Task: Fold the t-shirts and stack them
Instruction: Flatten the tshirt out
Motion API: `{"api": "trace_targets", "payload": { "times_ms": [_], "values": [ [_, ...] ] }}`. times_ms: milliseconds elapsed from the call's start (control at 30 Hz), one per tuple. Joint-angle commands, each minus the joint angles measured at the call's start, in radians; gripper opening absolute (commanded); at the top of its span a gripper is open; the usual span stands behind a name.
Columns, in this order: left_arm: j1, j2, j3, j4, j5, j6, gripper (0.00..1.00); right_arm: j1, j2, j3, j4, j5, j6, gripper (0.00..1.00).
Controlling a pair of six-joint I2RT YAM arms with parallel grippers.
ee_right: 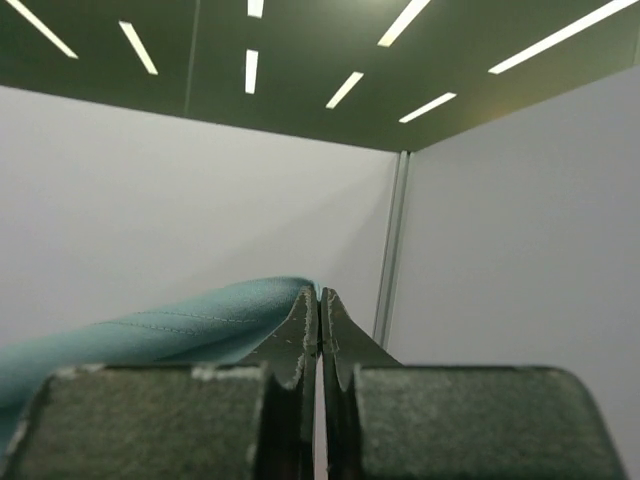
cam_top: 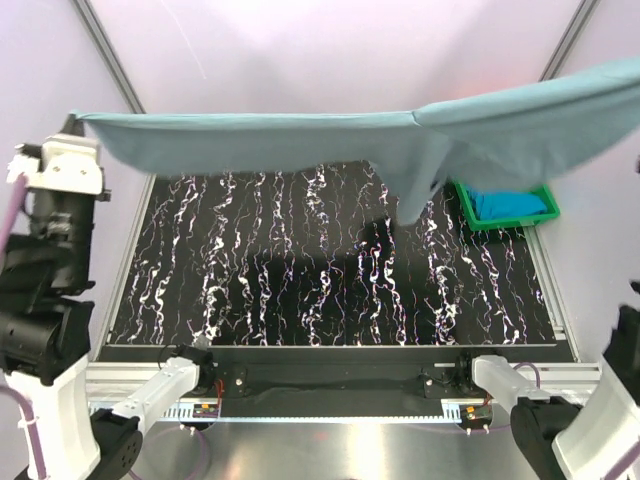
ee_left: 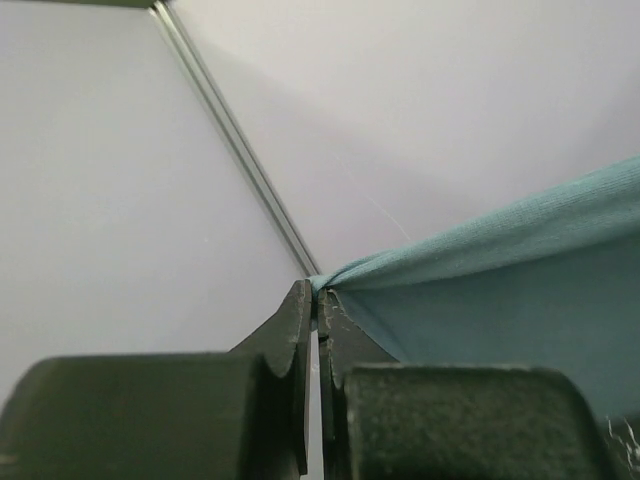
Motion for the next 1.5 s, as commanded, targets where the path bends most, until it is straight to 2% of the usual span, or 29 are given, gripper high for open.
{"api": "trace_targets", "payload": {
  "times_ms": [0, 167, 300, 500, 600, 767, 933, 1100, 1200, 1267, 1467],
  "values": [
    [0.007, 0.034, 0.015, 0.075, -0.029, 0.026, 0.0, -0.006, 0.029, 0.018, 0.031, 0.066, -0.041, 0.0],
    [0.007, 0.069, 0.009, 0.198, -0.064, 0.094, 0.0, -0.006, 0.103, 0.09, 0.116, 0.103, -0.117, 0.0],
    [0.007, 0.173, -0.014, 0.261, -0.112, 0.169, 0.0, -0.006, 0.204, 0.118, 0.286, 0.114, -0.214, 0.0],
    [0.038, 0.426, 0.021, 0.121, -0.132, 0.149, 0.0, -0.006, 0.387, 0.055, 0.369, 0.123, -0.228, 0.0],
    [0.047, 0.552, 0.004, 0.061, -0.138, 0.149, 0.0, -0.006, 0.462, -0.104, 0.426, 0.083, -0.208, 0.0],
    [0.054, 0.683, -0.069, 0.037, -0.111, 0.135, 0.0, -0.006, 0.566, -0.247, 0.424, 0.029, -0.15, 0.0],
    [0.065, 0.903, -0.057, -0.014, -0.132, 0.108, 0.0, -0.006, 0.738, -0.351, 0.438, -0.026, -0.15, 0.0],
    [0.077, 1.077, 0.018, -0.002, -0.153, 0.109, 0.0, -0.006, 0.93, -0.287, 0.443, -0.031, -0.205, 0.0],
    [0.079, 1.157, 0.108, 0.001, -0.204, 0.158, 0.0, 0.014, 1.022, -0.191, 0.427, -0.023, -0.222, 0.0],
    [0.077, 1.184, 0.128, 0.029, -0.247, 0.192, 0.0, 0.032, 1.03, -0.177, 0.43, -0.044, -0.22, 0.0],
    [0.087, 1.18, 0.076, 0.064, -0.256, 0.178, 0.0, 0.065, 1.046, -0.226, 0.458, -0.043, -0.251, 0.0]
  ]
}}
